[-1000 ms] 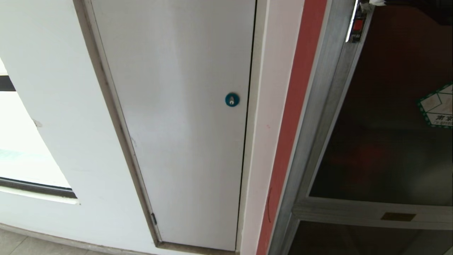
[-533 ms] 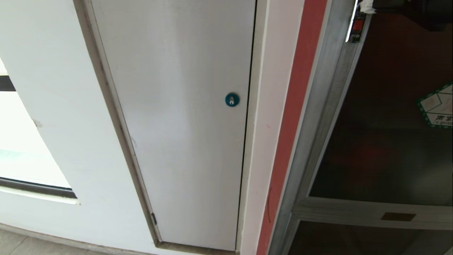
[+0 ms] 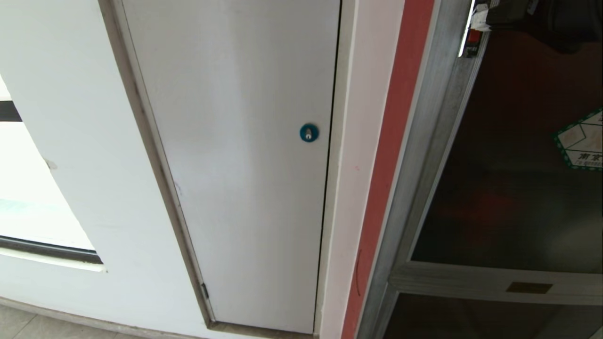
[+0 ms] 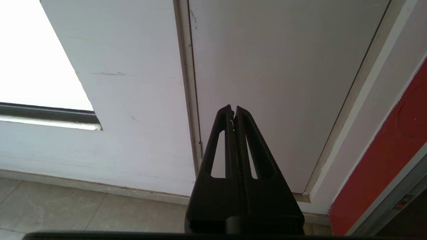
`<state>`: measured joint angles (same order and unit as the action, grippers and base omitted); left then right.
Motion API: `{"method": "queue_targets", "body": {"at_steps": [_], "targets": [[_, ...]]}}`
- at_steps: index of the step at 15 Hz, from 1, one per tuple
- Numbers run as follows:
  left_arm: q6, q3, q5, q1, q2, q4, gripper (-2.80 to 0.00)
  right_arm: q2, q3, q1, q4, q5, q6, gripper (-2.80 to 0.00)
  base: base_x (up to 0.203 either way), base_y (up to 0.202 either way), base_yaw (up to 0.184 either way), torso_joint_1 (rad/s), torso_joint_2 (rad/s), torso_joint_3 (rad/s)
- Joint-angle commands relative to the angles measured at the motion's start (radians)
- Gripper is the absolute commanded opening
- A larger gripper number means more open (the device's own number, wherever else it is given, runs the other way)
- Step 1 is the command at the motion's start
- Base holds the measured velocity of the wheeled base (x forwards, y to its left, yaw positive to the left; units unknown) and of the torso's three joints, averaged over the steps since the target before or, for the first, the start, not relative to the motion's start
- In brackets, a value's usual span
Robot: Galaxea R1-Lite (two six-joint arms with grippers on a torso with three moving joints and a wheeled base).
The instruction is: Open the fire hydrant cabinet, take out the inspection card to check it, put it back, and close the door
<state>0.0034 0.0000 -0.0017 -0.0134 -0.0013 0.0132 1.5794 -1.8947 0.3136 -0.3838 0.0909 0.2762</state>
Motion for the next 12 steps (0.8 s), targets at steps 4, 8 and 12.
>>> {"method": "queue_targets", "body": {"at_steps": [4,8,12], "targets": [[0.0,0.006,0.0,0.0,0.0,0.001,-2.8,0.004,0.008,-0.015,-0.003,0.001,0.005,-2.8,0.0,0.0,0.0,0.0,0.0,0.0],[0.001,0.006,0.0,0.0,0.0,0.001,-2.8,-0.004,0.016,-0.016,-0.004,0.001,0.006,-2.8,0.0,0.0,0.0,0.0,0.0,0.0],[0.001,0.006,0.0,0.0,0.0,0.001,-2.8,-0.061,0.092,-0.011,-0.004,-0.003,0.008,-2.8,0.0,0.0,0.0,0.0,0.0,0.0]]}}
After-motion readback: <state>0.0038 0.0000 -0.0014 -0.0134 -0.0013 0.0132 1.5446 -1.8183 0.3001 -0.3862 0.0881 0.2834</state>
